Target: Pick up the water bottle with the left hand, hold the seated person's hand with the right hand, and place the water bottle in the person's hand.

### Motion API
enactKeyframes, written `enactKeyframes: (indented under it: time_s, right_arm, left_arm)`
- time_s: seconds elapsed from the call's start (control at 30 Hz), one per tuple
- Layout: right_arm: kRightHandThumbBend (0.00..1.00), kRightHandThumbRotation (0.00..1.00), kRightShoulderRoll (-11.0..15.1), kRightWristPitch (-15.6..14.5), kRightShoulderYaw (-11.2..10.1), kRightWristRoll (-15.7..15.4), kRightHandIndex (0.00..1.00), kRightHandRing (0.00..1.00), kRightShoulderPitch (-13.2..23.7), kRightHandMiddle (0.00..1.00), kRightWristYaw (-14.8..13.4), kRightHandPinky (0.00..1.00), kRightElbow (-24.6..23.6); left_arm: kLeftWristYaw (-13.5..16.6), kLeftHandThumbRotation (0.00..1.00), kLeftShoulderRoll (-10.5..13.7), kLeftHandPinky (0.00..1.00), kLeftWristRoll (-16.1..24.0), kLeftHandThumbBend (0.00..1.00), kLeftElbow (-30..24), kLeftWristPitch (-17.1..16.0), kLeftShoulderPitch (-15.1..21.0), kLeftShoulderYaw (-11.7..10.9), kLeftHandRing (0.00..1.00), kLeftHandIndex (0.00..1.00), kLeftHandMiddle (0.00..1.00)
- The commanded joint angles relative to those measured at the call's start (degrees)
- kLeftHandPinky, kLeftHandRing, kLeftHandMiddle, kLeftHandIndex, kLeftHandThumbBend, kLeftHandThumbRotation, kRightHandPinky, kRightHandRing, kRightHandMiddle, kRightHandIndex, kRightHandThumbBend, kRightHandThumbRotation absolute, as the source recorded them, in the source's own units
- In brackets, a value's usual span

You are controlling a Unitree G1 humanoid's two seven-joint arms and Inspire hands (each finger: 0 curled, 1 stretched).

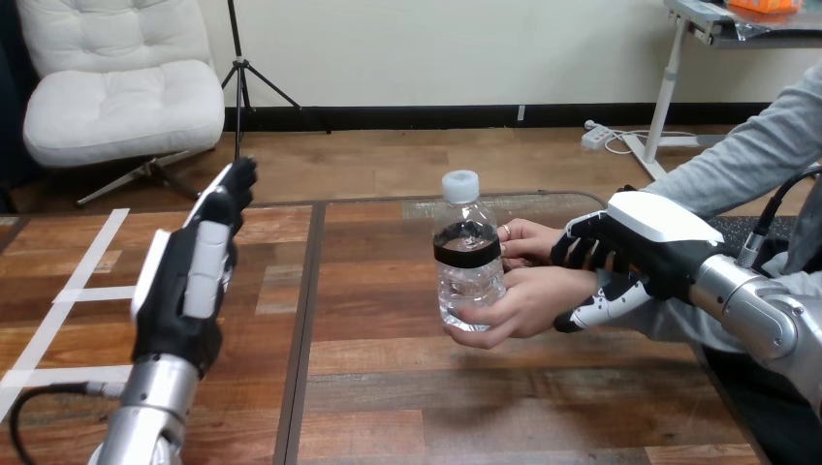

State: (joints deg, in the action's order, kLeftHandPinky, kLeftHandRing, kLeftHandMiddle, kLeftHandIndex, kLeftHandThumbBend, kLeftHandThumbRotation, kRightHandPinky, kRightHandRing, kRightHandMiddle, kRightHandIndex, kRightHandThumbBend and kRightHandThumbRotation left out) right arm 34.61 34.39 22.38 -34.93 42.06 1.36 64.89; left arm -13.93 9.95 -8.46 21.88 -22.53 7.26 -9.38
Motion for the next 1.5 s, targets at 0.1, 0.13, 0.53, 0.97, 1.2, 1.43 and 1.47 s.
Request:
enactKeyframes:
  time_s: [0.1, 0.13, 0.53, 0.97, 1.2, 1.43, 1.47]
  right_arm:
    - [0.92, 0.52, 1.1, 0.4, -0.6, 0.1, 0.75, 0.70, 2.3, 0.73, -1.1, 0.56, -3.1]
    - [0.93, 0.54, 1.1, 0.4, -0.6, 0.1, 0.75, 0.70, 2.3, 0.74, -1.1, 0.57, -3.1]
    - [0.98, 0.66, 1.1, 0.6, -1.3, 0.9, 0.79, 0.73, 1.7, 0.77, -1.4, 0.59, -3.6]
    - [1.00, 0.74, 0.9, 2.0, -4.3, 5.8, 0.78, 0.74, -0.6, 0.78, 0.2, 0.63, -5.5]
    - [0.99, 0.79, 0.2, 2.8, -6.9, 10.5, 0.78, 0.75, -2.9, 0.78, 2.1, 0.66, -7.2]
    - [0.97, 0.87, -1.6, 4.1, -11.0, 18.6, 0.79, 0.78, -5.9, 0.79, 5.9, 0.71, -9.4]
    - [0.96, 0.88, -2.2, 4.7, -11.8, 20.3, 0.79, 0.78, -6.5, 0.79, 6.6, 0.72, -9.4]
  left_arm:
    - [-0.1, 1.00, 0.9, 1.00, -0.6, 0.94, -3.6, -0.5, 1.0, -0.7, 0.95, 0.90, 0.94]
    - [0.0, 1.00, 0.9, 1.00, -0.5, 0.94, -3.7, -0.4, 0.9, -0.7, 0.94, 0.90, 0.94]
    - [0.1, 1.00, 1.1, 1.00, -0.3, 0.91, -4.2, -0.5, -0.4, -1.0, 0.92, 0.89, 0.93]
    - [0.5, 1.00, 0.7, 0.98, -0.2, 0.90, -7.5, 0.4, -2.8, -0.8, 0.90, 0.88, 0.92]
    - [0.9, 1.00, 0.5, 0.98, 0.1, 0.90, -9.0, 0.5, -4.2, -0.8, 0.90, 0.87, 0.91]
    - [1.5, 1.00, 0.4, 0.96, 0.2, 0.88, -11.1, 0.8, -5.8, -0.7, 0.90, 0.87, 0.90]
    - [1.4, 1.00, 0.3, 0.96, -0.1, 0.88, -11.4, 0.9, -6.0, -0.7, 0.90, 0.87, 0.90]
